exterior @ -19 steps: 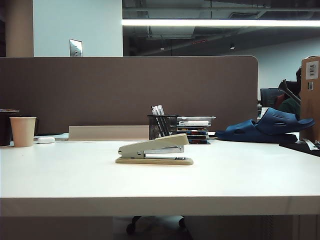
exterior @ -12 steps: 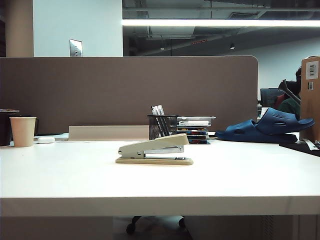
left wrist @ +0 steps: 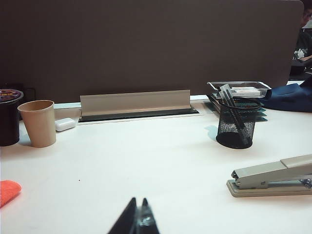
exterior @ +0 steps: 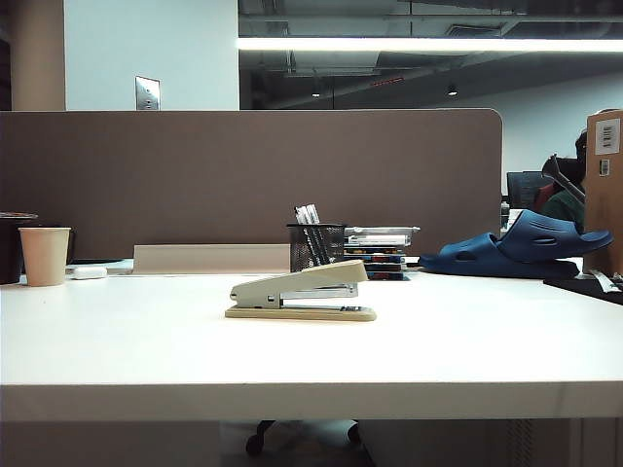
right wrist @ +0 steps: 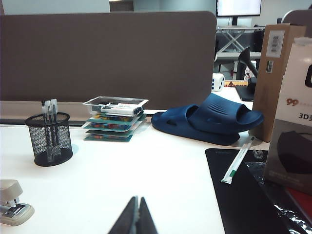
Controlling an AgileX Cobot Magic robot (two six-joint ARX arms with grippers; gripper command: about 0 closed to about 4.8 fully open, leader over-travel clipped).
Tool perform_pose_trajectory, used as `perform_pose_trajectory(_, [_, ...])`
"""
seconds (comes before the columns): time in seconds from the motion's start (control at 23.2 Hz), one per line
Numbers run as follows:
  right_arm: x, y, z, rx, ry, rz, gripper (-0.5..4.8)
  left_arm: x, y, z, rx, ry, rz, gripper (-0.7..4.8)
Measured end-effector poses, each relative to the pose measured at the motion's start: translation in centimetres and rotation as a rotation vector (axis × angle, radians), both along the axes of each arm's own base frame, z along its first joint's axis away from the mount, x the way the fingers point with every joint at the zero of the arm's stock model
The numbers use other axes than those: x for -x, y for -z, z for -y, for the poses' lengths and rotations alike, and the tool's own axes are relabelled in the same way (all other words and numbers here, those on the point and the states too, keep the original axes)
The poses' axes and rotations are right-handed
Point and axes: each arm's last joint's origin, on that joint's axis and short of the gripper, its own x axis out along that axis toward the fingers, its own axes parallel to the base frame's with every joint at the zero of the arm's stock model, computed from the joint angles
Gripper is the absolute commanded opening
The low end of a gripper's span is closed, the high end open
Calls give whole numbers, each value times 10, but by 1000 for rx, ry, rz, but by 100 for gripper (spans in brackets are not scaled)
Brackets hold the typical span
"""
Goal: Press the stapler down.
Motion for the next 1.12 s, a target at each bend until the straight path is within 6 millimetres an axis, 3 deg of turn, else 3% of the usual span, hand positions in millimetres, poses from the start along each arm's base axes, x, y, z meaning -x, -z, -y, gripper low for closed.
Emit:
perform_pose_trajectory(0.47, [0,0,0,-41,-7,-5,-9,1,0,5,-21,175,-2,-6])
perform_pose_trajectory(0.73, [1,-3,0,-60,-9,-11,-9,2,13,7,-20,271,-132,-6])
perform_pose_trajectory(0.91, [4,-13,0,-71,-11,-38,-9,3,20,9,-14,342,-206,-6])
perform_pose_trajectory(1.12, [17,-46,0,-74,-11,-31,-9,4,23,10,-9,372,-240,-6])
